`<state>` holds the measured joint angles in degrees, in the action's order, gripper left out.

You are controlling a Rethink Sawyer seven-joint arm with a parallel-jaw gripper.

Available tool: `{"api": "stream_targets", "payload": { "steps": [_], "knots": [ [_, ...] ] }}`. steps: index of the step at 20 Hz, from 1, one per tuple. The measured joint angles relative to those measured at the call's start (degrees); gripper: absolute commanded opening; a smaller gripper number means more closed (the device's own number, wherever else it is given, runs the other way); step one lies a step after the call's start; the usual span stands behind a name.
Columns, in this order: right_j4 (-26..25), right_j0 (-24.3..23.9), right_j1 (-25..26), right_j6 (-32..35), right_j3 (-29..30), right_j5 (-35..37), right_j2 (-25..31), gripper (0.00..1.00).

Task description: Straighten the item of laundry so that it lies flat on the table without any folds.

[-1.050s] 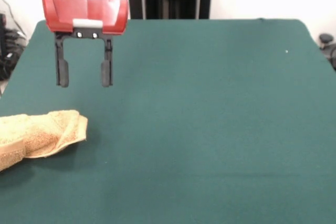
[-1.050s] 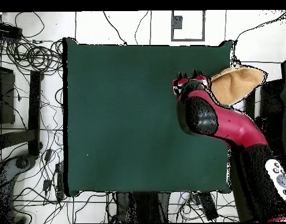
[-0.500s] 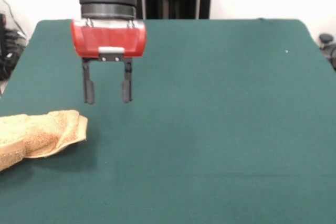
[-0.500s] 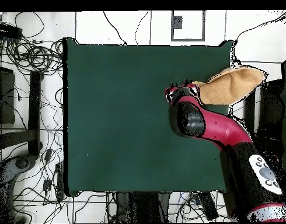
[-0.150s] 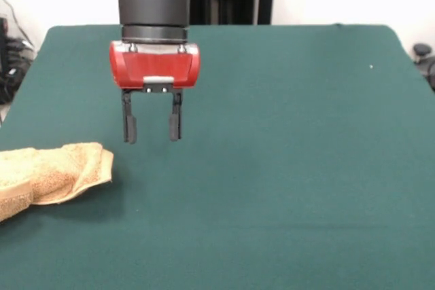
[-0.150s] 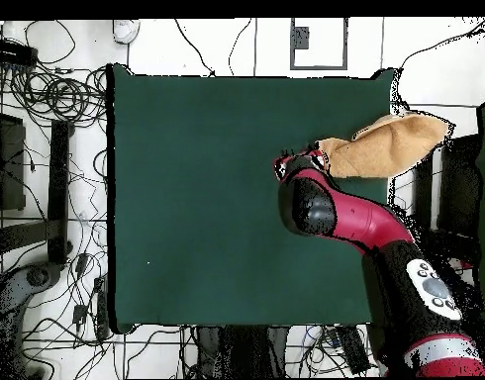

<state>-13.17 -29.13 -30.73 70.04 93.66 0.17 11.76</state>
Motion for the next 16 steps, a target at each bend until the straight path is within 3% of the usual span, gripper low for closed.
{"api": "stream_targets", "payload": {
  "steps": [16],
  "knots": [
    [0.2,6.8,4.6,0.0,-3.9,-9.8,-9.8,1.00]
  ]
}}
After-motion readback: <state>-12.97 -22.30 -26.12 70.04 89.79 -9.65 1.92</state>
